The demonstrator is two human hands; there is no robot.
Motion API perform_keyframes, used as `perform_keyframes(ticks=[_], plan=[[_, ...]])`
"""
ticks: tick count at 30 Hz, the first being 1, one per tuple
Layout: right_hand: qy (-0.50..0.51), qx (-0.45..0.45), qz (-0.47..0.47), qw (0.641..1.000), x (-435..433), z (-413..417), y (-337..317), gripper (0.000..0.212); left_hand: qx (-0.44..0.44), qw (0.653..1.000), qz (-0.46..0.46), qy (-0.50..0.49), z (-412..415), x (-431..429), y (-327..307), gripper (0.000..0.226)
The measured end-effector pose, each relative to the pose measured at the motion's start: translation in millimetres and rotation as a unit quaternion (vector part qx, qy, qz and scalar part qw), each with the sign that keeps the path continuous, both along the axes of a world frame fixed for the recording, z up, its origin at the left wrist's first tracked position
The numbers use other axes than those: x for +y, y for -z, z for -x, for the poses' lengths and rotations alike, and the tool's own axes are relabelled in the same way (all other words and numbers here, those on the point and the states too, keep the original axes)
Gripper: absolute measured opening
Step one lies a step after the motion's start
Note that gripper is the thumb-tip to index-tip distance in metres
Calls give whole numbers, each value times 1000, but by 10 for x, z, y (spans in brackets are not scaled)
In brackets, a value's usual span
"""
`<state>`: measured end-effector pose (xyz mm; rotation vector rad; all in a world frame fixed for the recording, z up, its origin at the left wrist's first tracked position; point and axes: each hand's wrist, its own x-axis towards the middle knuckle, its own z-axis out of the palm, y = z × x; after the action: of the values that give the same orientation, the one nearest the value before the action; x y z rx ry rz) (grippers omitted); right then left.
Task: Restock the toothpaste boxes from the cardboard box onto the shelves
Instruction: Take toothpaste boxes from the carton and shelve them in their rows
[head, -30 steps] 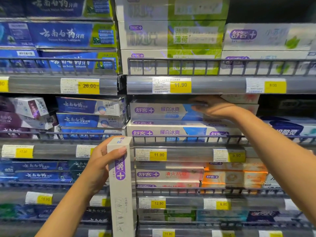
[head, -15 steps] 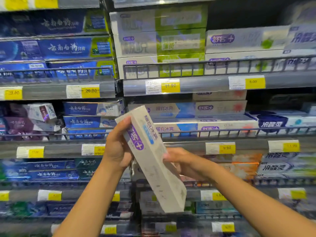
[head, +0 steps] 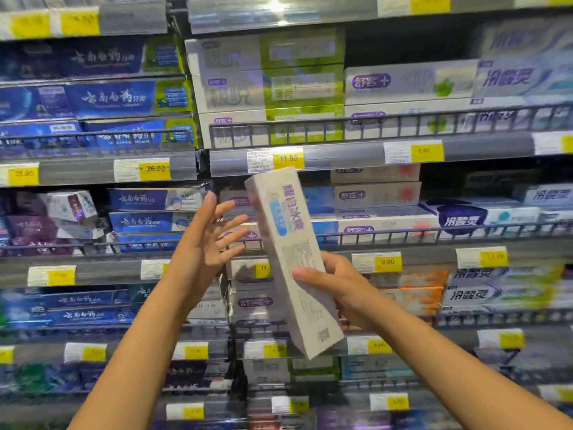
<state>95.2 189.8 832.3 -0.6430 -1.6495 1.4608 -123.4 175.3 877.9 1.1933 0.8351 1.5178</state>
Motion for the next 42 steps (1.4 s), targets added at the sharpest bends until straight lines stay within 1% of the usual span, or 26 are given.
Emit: perform_keyframes(ticks=[3,5,6,8,10,12,14,16,18,19,20,22,24,25,26,27,29,30,31,32,34,36,38,39,40,42], plan=[[-89,101,93,987,30,-84,5,54,3,997,-5,75,-21,-66,59,106],[-118,163,151,968,52,-67,35,63,45,991,2,126,-139,-93,73,100],[-131,173,160,963,55,-39,60,64,74,986,-6,146,-212,-102,73,94],[-153,159,161,962,16,48,84,65,123,978,-38,167,-352,-137,72,68],[-157,130,152,967,-17,116,107,69,138,980,-41,139,-436,-163,73,48],[-162,103,124,974,-26,128,73,68,131,986,-38,100,-450,-169,77,45],[-138,78,69,985,-12,76,-21,64,139,987,-55,54,-437,-178,61,33],[-85,109,55,989,17,-28,-159,75,209,974,-87,-14,-405,-201,25,37],[-25,133,48,990,40,-148,-353,94,333,928,-136,-95,-366,-215,-1,51],[5,118,32,993,34,-194,-464,97,402,890,-168,-136,-354,-220,-5,55],[27,88,11,996,24,-226,-577,95,467,842,-204,-175,-350,-221,-3,59],[64,-13,-44,997,-18,-224,-776,76,570,736,-276,-239,-335,-209,1,63],[107,-98,-99,984,-27,-171,-871,61,628,649,-331,-273,-313,-176,0,66],[130,-116,-118,978,-19,-144,-881,61,640,625,-347,-279,-305,-165,-3,67],[148,-118,-130,973,-16,-126,-869,62,646,615,-353,-281,-300,-158,-7,69],[159,-107,-137,972,-10,-116,-844,63,652,611,-348,-284,-290,-157,-8,73],[165,-71,-132,975,24,-137,-760,62,668,604,-308,-307,-235,-153,-12,92],[158,-49,-120,979,47,-158,-708,56,673,605,-277,-324,-184,-156,-9,105],[149,-27,-107,983,69,-179,-654,47,668,617,-246,-335,-120,-169,-8,114],[146,-9,-91,985,87,-199,-607,40,650,647,-213,-337,-55,-187,-14,118],[147,18,-62,987,130,-243,-532,34,567,752,-140,-306,74,-223,-32,116],[138,29,-44,989,179,-296,-492,33,459,852,-57,-244,199,-240,-54,106],[121,23,-39,992,230,-349,-482,34,349,927,-8,-135,325,-233,-89,92],[115,18,-41,992,248,-368,-489,37,317,945,3,-77,377,-228,-110,85],[111,14,-46,993,267,-379,-497,39,313,949,11,-31,414,-218,-136,76],[101,21,-57,993,301,-383,-517,45,335,941,13,30,429,-192,-193,61]])
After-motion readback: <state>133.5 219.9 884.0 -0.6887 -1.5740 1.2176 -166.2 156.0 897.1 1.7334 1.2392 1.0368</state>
